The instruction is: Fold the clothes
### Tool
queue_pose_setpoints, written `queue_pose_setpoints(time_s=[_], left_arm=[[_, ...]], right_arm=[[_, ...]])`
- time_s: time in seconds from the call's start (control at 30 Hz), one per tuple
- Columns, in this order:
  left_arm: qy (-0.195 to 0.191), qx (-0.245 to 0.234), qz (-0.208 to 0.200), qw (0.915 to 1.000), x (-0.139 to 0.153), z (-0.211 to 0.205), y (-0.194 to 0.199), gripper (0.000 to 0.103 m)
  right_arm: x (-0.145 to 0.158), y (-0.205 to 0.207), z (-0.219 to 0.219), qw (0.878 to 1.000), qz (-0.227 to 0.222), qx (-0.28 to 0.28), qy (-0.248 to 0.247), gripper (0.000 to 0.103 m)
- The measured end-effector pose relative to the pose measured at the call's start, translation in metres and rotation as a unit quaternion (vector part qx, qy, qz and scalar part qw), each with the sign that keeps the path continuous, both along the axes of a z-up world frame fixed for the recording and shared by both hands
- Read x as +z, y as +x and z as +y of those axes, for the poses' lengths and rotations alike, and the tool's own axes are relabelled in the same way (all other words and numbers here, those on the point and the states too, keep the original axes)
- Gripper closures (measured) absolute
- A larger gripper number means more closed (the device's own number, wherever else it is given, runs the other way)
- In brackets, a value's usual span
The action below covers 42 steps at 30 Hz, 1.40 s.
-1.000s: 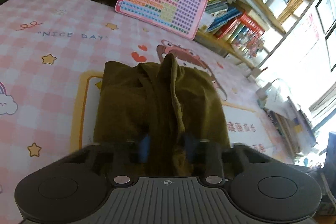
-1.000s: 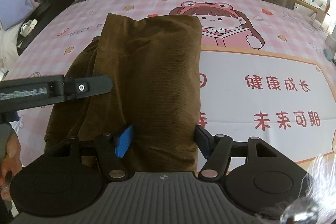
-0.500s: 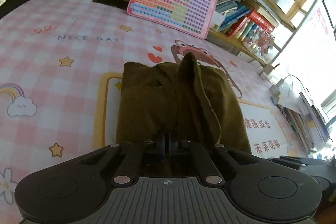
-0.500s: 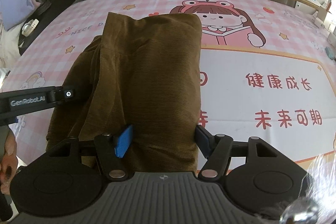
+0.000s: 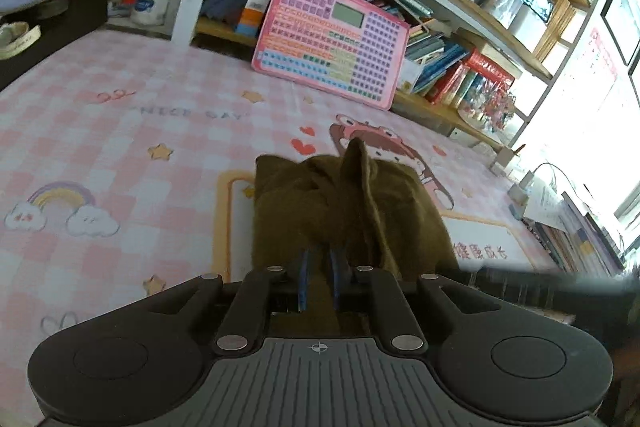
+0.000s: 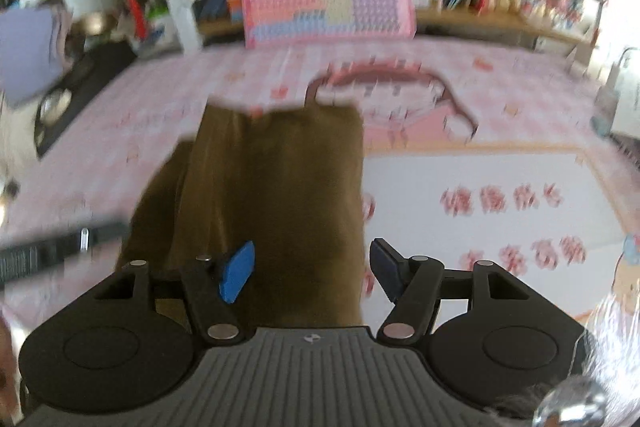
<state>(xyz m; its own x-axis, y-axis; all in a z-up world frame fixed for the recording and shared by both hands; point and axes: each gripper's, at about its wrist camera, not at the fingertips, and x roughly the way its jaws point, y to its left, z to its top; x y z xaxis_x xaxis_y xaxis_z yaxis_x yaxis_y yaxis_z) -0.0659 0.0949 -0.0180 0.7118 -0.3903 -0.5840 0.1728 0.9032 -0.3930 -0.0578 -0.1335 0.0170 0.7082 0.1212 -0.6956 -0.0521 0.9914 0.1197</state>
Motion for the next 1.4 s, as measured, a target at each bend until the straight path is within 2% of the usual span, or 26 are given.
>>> queue_pose_setpoints(time_s=[0.2,0.27,0.33,0.47,0.6,0.67,0.73,0.8,0.97,1.1,1.23,1.3,1.4], left_arm=[[0.016,0.012,-0.013,0.9997,0.006,0.012,-0.015,0.09],[0.019,0.025,-0.012,0.9994,0.007,0.02,-0.021,0.089],[0.019,0.039,-0.009,0.999,0.008,0.027,-0.025,0.082],[0.017,0.045,-0.005,0.9988,0.007,0.031,-0.024,0.079],[0.016,0.05,-0.001,0.9986,0.006,0.035,-0.022,0.078],[0.015,0.053,0.001,0.9985,0.005,0.037,-0.022,0.07],[0.014,0.056,0.002,0.9984,0.005,0.039,-0.021,0.056],[0.013,0.055,0.004,0.9984,0.004,0.039,-0.02,0.05],[0.012,0.031,0.003,0.9994,0.004,0.026,-0.01,0.045],[0.013,0.015,0.006,0.9998,0.005,0.017,-0.005,0.029],[-0.008,-0.008,0.025,0.9996,0.003,0.011,0.004,0.024],[-0.031,-0.014,0.043,0.9985,-0.001,0.012,0.011,0.024],[-0.054,0.005,0.063,0.9965,-0.007,0.014,0.024,0.023]], right_arm=[[0.002,0.058,0.009,0.999,-0.018,-0.025,-0.035,0.041],[-0.007,0.077,0.018,0.999,0.0,-0.018,-0.051,0.041],[-0.021,0.092,0.029,0.997,0.025,0.003,-0.079,0.041],[-0.039,0.098,0.052,0.987,0.02,0.048,-0.15,0.038],[-0.038,0.094,0.051,0.988,0.015,0.039,-0.146,0.038],[-0.029,0.084,0.042,0.993,0.006,0.016,-0.118,0.038],[-0.018,0.066,0.035,0.996,-0.005,0.005,-0.093,0.038],[-0.011,0.046,0.029,0.997,-0.013,0.001,-0.078,0.038],[-0.001,-0.003,0.014,0.999,-0.003,-0.006,-0.044,0.038],[0.002,-0.024,-0.001,1.0,0.011,-0.017,-0.014,0.036],[0.002,-0.025,-0.024,0.997,0.044,-0.037,0.056,0.036],[-0.005,-0.022,-0.037,0.99,0.072,-0.051,0.108,0.037],[-0.016,-0.014,-0.05,0.98,0.102,-0.063,0.16,0.04]])
